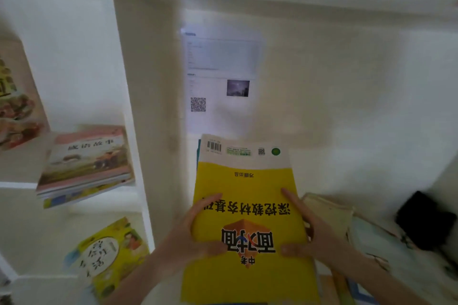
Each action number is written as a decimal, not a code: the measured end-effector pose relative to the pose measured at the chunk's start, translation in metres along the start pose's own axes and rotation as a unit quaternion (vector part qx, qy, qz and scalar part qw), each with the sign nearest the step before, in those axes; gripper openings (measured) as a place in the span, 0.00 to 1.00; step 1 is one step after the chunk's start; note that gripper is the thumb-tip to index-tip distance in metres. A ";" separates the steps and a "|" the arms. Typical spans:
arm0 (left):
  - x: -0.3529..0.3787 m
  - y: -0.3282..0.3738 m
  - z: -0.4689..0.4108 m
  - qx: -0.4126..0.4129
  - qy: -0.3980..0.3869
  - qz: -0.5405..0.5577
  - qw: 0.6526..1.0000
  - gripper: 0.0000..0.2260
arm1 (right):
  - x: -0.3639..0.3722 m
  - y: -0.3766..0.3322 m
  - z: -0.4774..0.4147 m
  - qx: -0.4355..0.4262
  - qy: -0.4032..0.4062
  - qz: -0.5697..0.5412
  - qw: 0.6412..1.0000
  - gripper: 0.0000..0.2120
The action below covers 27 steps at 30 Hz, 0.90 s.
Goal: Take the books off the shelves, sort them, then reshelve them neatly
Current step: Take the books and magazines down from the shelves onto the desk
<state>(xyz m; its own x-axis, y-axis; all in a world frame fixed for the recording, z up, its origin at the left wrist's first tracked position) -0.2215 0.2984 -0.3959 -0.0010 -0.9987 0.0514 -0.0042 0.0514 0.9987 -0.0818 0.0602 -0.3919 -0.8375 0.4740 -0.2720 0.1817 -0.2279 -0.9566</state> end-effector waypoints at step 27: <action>-0.079 -0.180 -0.062 -0.205 -0.038 0.026 0.978 0.48 | 0.030 0.162 -0.119 0.215 -0.015 0.024 0.976 0.52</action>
<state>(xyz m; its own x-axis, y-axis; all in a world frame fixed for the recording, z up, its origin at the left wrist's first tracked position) -0.1582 0.3681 -0.5795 -0.0650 -0.9910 0.1170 0.3983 0.0817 0.9136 -0.0162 0.1387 -0.5674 -0.8488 0.4311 -0.3062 -0.0068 -0.5879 -0.8089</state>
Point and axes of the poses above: each hand's wrist, its own z-axis away from the middle knuckle, its own x-axis out of the palm, y = z × x, the point moved 2 cm from there along -z, towards the middle knuckle, and after that the axes turned 11 degrees about -y, right-handed, at the moved point
